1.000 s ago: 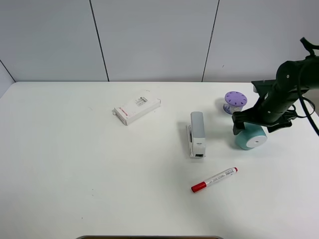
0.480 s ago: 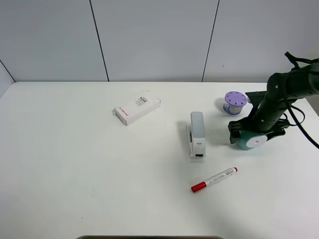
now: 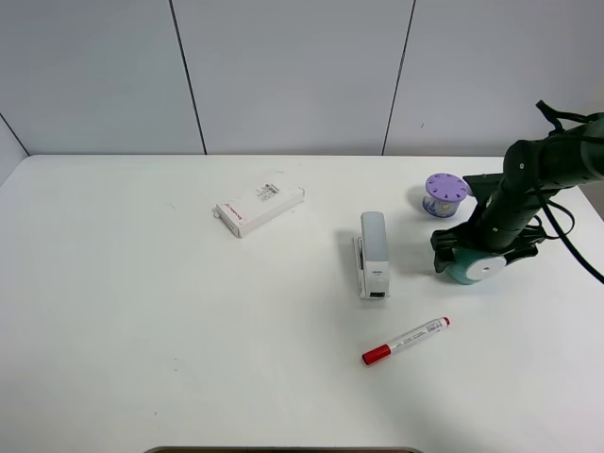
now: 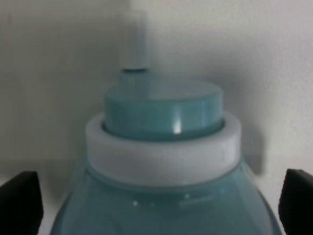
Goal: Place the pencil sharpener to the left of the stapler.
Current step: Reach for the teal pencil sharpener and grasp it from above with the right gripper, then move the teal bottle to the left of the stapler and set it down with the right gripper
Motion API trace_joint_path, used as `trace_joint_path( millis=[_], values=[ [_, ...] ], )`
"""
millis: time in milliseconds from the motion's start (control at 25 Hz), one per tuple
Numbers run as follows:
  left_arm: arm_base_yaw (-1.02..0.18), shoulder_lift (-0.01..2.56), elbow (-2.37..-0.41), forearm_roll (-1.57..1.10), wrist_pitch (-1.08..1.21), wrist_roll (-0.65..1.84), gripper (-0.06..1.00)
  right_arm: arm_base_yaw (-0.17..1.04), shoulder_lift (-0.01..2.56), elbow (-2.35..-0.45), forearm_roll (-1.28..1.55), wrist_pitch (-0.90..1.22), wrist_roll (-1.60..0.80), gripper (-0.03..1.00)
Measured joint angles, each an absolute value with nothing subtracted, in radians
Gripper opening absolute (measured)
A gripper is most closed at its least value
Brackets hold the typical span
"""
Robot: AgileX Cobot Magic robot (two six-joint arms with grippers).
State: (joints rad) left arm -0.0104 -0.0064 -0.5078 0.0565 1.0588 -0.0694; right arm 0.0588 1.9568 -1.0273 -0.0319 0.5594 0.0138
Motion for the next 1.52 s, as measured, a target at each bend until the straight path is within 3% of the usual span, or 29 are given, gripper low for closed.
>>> trace_joint_path(
  millis=[160, 1040, 1520],
  values=[
    [-0.010, -0.006, -0.508, 0.057, 1.059, -0.069, 0.95, 0.058, 1.957, -1.029, -0.033, 0.561, 0.009, 0.67],
    [-0.010, -0.006, -0.508, 0.057, 1.059, -0.069, 0.95, 0.058, 1.957, -1.030, -0.035, 0.563, 0.008, 0.68],
    [-0.010, -0.006, -0.508, 0.057, 1.059, -0.069, 0.95, 0.058, 1.789, -1.024, -0.027, 0.575, 0.030, 0.68]
  ],
)
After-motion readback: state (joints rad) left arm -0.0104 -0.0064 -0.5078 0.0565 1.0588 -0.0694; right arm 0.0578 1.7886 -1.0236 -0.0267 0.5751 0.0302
